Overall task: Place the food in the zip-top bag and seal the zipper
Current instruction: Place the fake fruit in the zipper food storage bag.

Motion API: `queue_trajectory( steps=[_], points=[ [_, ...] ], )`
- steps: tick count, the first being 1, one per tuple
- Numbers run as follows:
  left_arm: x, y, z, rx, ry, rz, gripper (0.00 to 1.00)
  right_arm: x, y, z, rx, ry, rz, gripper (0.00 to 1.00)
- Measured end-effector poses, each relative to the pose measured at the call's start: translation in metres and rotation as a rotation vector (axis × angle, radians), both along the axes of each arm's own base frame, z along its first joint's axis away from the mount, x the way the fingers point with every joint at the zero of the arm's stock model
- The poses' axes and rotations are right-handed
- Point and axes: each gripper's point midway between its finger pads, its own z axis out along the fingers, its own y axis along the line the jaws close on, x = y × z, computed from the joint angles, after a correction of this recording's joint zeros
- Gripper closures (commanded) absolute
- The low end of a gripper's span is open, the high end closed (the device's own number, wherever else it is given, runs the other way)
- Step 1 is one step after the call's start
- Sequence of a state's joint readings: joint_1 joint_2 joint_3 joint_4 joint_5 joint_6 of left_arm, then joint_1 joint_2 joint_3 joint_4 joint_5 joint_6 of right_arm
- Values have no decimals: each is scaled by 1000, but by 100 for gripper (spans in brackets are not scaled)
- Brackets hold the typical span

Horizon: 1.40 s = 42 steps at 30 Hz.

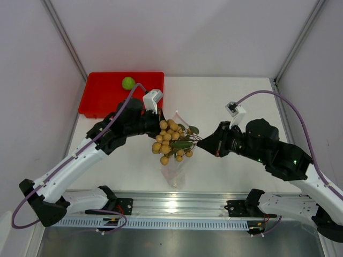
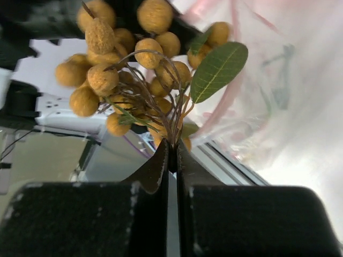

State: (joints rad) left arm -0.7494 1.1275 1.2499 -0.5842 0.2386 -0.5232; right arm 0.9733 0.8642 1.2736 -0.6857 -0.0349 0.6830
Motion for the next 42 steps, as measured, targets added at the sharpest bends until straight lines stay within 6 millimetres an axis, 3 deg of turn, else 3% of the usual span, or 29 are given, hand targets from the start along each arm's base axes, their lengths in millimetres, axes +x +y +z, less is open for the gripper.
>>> queue_trajectory(
  steps=[10,21,30,42],
  points=[
    [-4,-2,2,-3,-3,-13,99,12,-29,-45,-194,61,-145,100],
    [-8,-1,2,9,3,-29,99,20,-35,-73,-405,32,-175,100],
    [-7,-8,-1,55,5,-73,99,38,-32,-57,-566,-79,-245,100],
    [-11,-13,-15,129,9,-94,99,66,-51,-21,-664,-212,-351,100]
  ],
)
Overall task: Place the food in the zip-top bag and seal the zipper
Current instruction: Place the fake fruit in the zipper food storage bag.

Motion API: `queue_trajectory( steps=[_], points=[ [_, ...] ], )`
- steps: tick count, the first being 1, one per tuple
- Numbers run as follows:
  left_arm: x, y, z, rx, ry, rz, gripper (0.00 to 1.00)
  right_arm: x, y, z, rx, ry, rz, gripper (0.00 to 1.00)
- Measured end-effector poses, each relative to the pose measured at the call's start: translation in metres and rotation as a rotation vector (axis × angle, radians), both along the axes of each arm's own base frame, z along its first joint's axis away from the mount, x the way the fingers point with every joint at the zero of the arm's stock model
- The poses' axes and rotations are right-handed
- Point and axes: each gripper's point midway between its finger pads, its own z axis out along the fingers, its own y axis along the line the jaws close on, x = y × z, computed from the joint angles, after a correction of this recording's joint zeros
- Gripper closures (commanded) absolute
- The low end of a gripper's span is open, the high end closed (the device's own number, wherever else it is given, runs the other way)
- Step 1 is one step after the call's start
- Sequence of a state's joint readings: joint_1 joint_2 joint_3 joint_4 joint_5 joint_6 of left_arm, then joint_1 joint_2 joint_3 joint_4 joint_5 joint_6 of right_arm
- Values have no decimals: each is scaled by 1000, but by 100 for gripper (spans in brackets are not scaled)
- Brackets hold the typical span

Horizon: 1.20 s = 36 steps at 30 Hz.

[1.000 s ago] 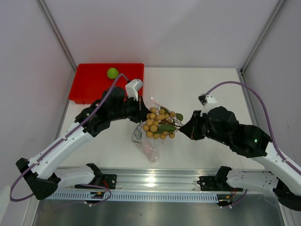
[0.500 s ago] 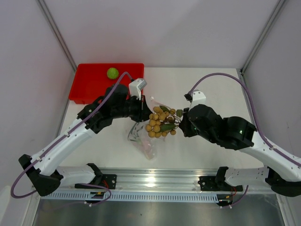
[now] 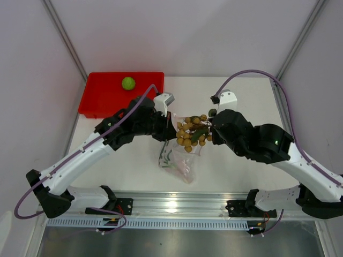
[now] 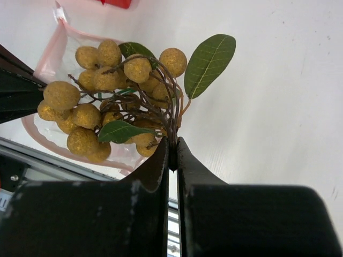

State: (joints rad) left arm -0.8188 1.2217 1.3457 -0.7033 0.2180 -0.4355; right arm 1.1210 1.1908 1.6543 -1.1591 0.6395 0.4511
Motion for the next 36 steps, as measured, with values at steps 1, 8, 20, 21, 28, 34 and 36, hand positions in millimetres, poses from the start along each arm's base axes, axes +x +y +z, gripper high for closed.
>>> queue_trajectory(
  steps=[1,8,20,21,28,34,36],
  points=[
    [1,1,0,3,-2,5,99,0,0,0,-6,-2,2,100],
    [4,0,9,7,-19,20,99,-3,10,-10,-74,-4,85,100],
    [20,-12,15,104,-51,55,99,8,3,-17,-266,-70,111,100],
    [21,-12,14,110,-51,59,100,7,3,-17,-272,-76,121,100],
    [21,-20,6,122,-26,33,99,-10,17,-7,-195,-90,261,100],
    [20,-27,2,129,-13,11,99,-45,57,12,-45,-109,488,100],
    [19,-28,4,126,-15,2,99,-51,65,13,-17,-108,534,100]
  ],
)
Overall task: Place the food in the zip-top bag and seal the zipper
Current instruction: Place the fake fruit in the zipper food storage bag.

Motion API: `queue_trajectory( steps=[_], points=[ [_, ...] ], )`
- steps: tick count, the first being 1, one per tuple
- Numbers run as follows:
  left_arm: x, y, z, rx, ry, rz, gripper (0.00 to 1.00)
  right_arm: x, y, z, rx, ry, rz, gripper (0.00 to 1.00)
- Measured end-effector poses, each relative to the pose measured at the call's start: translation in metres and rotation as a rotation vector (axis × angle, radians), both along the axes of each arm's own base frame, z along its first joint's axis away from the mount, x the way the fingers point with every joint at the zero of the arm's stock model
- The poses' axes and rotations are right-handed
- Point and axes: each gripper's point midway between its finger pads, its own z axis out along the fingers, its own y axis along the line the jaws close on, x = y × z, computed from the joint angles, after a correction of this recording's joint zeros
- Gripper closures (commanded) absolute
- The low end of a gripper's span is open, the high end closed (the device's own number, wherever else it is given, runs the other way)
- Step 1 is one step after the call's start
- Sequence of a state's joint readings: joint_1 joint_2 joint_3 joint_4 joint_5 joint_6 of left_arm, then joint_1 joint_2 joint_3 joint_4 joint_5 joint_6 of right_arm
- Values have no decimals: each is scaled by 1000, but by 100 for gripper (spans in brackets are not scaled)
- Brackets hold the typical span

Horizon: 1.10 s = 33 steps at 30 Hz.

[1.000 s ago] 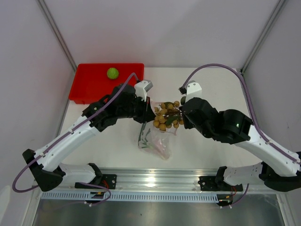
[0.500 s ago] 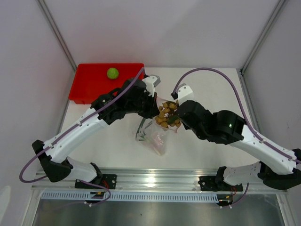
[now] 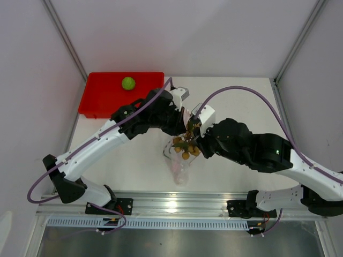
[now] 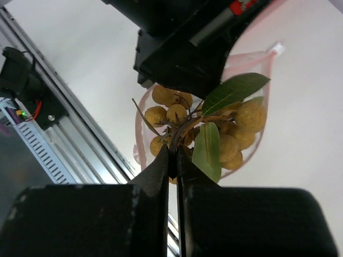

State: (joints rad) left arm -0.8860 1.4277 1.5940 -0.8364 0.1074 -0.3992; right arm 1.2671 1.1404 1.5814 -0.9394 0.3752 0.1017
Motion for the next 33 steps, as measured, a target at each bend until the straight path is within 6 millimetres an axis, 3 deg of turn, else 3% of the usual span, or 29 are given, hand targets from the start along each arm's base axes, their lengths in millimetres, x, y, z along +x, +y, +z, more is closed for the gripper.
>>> queue_trajectory(
  steps=[4,14,19,20,21,24,27,33],
  points=[
    [-4,-2,3,-14,4,-27,99,-1,8,-10,10,24,36,100],
    [-21,-1,13,-76,9,-87,99,7,10,-87,-48,143,-1,100],
    [-23,-2,13,-80,13,-95,99,5,15,-93,-44,158,7,100],
    [-24,-3,14,-83,15,-98,99,8,16,-93,-40,155,0,97],
    [-24,-4,14,-87,15,-102,99,11,16,-94,-42,154,-10,81],
    [-26,-6,13,-98,24,-118,99,23,16,-97,-47,165,-74,56],
    [-26,-8,14,-106,24,-119,100,32,14,-98,-45,176,-126,50],
    [-26,-8,14,-109,22,-118,99,21,5,-79,32,248,-176,48]
  ],
)
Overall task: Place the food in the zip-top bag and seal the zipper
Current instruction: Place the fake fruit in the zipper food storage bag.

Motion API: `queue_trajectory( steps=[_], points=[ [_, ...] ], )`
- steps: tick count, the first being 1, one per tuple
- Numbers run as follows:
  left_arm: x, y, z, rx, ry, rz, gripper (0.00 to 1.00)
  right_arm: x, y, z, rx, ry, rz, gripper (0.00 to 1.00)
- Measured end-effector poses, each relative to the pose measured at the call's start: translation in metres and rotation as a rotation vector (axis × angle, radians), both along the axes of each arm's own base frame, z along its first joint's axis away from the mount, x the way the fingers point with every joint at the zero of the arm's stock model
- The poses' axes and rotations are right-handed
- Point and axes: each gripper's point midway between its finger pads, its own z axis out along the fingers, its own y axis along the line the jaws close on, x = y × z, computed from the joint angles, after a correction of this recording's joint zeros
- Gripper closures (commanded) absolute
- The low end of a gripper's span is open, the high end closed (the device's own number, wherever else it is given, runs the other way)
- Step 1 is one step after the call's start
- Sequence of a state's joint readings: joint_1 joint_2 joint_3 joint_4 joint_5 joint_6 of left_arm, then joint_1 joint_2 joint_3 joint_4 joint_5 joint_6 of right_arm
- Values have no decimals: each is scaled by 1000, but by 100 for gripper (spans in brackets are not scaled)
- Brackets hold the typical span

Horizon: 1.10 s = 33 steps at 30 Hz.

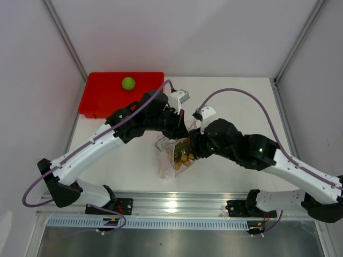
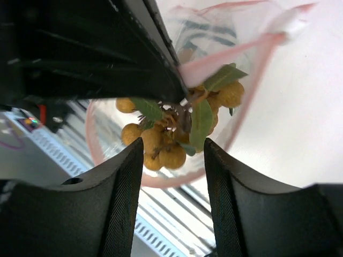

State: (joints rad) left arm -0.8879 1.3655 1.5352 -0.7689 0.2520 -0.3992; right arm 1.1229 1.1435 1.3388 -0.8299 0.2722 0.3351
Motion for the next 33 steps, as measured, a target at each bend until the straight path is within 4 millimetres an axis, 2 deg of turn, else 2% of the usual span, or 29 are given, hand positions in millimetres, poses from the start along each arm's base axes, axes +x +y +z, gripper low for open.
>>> queue_trajectory(
  steps=[2,6,10,12,18,21,22,23,25,30,33],
  points=[
    [-1,-1,0,-2,5,-6,99,-6,-9,17,61,13,-26,48],
    [-1,-3,-2,-3,12,-14,99,-22,-36,49,196,17,-64,55],
    [-2,-4,-3,-2,17,-17,99,-31,-56,59,258,36,-99,60],
    [-2,-5,-3,-4,19,-20,99,-30,-55,52,256,58,-117,60],
    [-4,-7,-1,-18,23,-34,99,-27,-36,0,143,158,-129,61],
    [-4,-8,1,-26,25,-35,99,-23,-27,-18,102,188,-136,63],
    [-4,-8,1,-27,25,-35,99,-21,-26,-23,90,197,-142,66],
    [-4,-8,1,-29,24,-35,99,-19,-25,-27,80,203,-151,80],
    [-4,-9,1,-29,24,-36,99,-14,-24,-33,67,212,-168,100],
    [-6,-9,2,-33,27,-43,99,-6,-26,-38,50,207,-213,100],
    [-9,-10,4,-43,32,-57,99,-3,-31,-21,53,177,-227,100]
  ],
)
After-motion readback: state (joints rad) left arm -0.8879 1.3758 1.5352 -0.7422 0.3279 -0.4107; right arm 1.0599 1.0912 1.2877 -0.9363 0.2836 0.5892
